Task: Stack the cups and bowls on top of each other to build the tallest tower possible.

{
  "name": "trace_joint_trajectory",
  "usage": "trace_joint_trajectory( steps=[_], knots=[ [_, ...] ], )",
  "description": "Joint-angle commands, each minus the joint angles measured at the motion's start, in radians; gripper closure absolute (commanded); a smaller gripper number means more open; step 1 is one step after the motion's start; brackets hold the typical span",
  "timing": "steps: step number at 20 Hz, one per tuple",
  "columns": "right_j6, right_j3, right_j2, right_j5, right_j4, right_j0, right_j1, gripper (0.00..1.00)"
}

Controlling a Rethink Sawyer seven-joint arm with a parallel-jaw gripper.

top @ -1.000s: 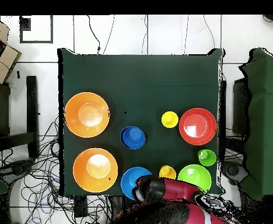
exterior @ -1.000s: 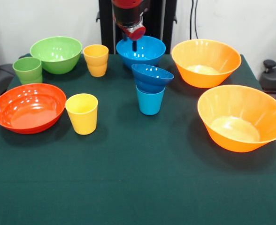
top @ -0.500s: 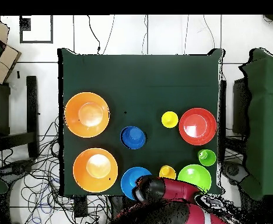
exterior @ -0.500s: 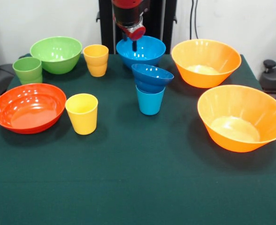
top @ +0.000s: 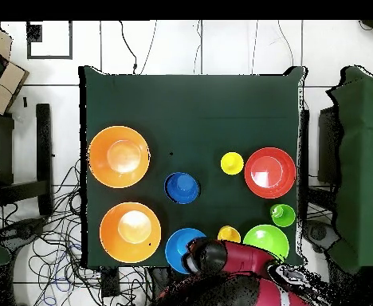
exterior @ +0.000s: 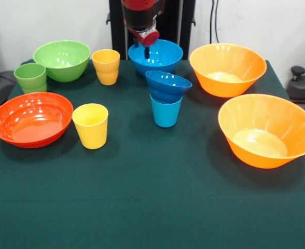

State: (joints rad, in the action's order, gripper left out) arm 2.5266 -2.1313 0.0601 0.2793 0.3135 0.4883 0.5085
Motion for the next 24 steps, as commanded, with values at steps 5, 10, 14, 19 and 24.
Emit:
trace_joint_trajectory(
  steps=[5,10,14,19,24],
  knots=[
    [-0.092,0.150,-0.104,0.071,0.047,0.009,-0.011,0.00],
    [-0.106,0.161,-0.117,0.101,0.050,0.015,0.000,0.00],
    [-0.117,0.162,-0.126,0.127,0.051,0.017,0.019,0.00],
    [-0.139,0.161,-0.136,0.165,0.057,0.029,0.051,0.00],
    [-0.146,0.156,-0.143,0.183,0.068,0.035,0.073,0.00]
  ],
)
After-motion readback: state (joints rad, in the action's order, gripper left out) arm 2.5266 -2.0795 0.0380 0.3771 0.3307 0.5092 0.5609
